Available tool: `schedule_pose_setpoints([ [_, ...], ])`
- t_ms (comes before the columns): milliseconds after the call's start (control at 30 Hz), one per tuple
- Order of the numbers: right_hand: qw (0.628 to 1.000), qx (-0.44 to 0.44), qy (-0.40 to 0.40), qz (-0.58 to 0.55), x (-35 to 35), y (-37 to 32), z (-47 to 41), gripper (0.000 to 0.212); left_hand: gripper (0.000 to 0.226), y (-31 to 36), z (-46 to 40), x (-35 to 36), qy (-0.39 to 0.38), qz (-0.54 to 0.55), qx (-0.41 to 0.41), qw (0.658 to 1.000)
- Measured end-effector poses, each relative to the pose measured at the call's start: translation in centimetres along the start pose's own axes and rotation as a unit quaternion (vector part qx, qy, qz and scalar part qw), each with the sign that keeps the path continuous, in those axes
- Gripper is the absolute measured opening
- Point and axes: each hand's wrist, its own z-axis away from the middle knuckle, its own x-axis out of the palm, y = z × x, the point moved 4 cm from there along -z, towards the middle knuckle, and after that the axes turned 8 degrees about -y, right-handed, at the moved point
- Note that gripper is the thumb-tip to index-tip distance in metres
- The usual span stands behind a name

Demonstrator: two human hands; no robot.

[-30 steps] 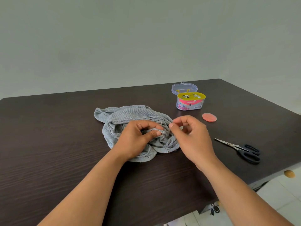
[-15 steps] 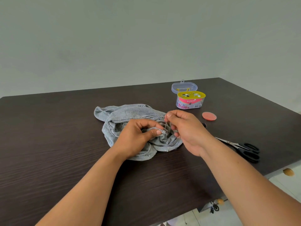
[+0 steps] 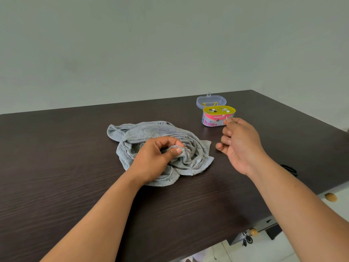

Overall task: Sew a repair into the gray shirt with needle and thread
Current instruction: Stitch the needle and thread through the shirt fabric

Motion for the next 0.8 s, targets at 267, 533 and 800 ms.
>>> schedule_pose_setpoints([
  [267, 0.994, -0.06, 0.032, 0.089, -1.2, -0.6, -0.1, 0.024, 0.01, 0.2, 0.1, 0.1, -0.002, -0.003, -0.011, 1.0],
  [533, 0.936, -0.155, -0.054, 0.312, 1.1, 0.9, 2.3, 0.016, 0.007, 0.4, 0.3, 0.0, 0.015, 0.016, -0.018, 1.0],
  [800, 0.924, -0.1, -0.141, 0.342, 2.6, 3.9, 4.1, 0.02, 0.01, 0.4, 0.3, 0.0, 0.029, 0.023, -0.018, 0.999],
])
